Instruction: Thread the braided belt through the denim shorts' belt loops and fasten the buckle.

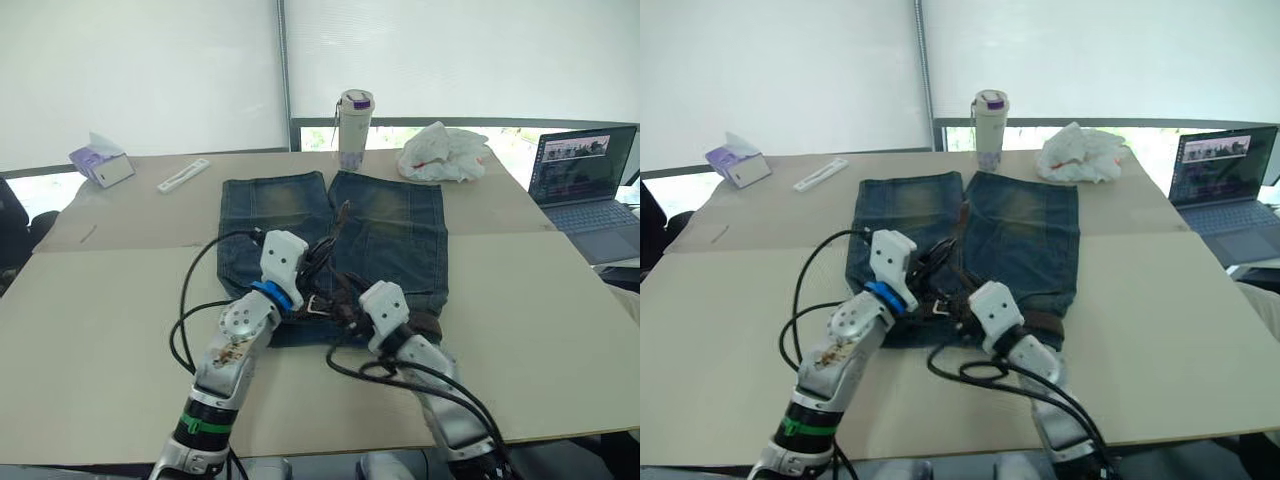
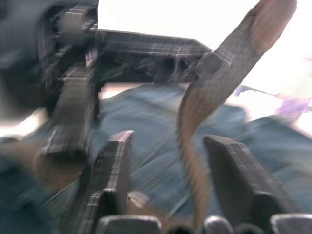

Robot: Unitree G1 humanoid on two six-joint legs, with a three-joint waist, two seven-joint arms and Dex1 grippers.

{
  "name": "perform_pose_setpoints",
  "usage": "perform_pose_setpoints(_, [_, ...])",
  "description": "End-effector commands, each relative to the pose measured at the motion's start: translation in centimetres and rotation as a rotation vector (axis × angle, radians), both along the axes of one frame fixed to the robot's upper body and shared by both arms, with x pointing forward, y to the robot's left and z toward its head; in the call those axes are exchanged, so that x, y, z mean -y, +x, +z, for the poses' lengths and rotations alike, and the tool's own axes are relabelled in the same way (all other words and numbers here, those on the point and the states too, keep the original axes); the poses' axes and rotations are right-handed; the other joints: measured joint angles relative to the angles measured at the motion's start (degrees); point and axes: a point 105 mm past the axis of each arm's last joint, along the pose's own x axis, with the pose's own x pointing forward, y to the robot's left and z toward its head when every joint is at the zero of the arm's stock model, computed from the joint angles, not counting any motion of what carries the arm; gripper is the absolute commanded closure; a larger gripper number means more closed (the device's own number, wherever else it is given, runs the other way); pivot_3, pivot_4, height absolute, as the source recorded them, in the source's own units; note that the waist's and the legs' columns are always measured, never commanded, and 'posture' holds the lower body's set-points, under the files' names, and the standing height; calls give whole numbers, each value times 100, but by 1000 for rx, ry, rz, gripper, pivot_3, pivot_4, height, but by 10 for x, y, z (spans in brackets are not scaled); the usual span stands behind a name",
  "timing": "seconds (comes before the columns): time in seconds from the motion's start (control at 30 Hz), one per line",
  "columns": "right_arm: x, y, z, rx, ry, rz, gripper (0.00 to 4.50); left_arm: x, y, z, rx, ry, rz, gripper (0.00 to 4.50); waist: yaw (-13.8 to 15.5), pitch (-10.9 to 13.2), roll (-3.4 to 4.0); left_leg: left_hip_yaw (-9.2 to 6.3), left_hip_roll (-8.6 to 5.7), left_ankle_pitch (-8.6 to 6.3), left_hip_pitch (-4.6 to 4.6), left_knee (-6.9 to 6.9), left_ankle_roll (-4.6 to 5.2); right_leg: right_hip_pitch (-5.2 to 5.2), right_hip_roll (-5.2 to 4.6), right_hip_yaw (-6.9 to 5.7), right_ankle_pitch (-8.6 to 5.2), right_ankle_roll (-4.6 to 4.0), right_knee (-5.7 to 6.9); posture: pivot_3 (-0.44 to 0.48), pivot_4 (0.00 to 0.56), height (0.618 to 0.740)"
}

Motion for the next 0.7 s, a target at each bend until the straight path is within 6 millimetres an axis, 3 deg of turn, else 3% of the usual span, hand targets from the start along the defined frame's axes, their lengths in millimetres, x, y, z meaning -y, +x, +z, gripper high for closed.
perform_pose_setpoints(0.03, [3, -8, 14, 15, -54, 86, 1160, -12, -2, 6, 22, 7, -46, 4500, -6, 1, -1, 0, 1, 0, 0, 1, 0, 0, 1, 0, 0, 0, 1, 0, 150, 740])
perform_pose_setpoints(0.2, [9, -9, 4, -33, -204, 128, 1160, -25, -2, -7, 59, 185, -84, 4500, -8, 1, -2, 13, 1, 0, 3, -1, 0, 1, 6, -3, -1, 0, 0, 0, 150, 740])
perform_pose_setpoints(0.37, [12, 2, 1, -34, -293, 84, 1160, -40, -2, -23, 134, 409, -83, 4500, 7, 2, -1, 14, 1, 0, 1, 0, 0, -1, 4, -3, 0, 0, -1, 0, 150, 740])
perform_pose_setpoints(0.7, [6, 8, -21, -69, -406, 56, 1160, -74, 1, -39, 139, 626, -26, 4500, 100, 2, -2, 11, 1, 0, -1, -1, 0, -4, 0, -4, 0, 0, -1, 0, 150, 740])
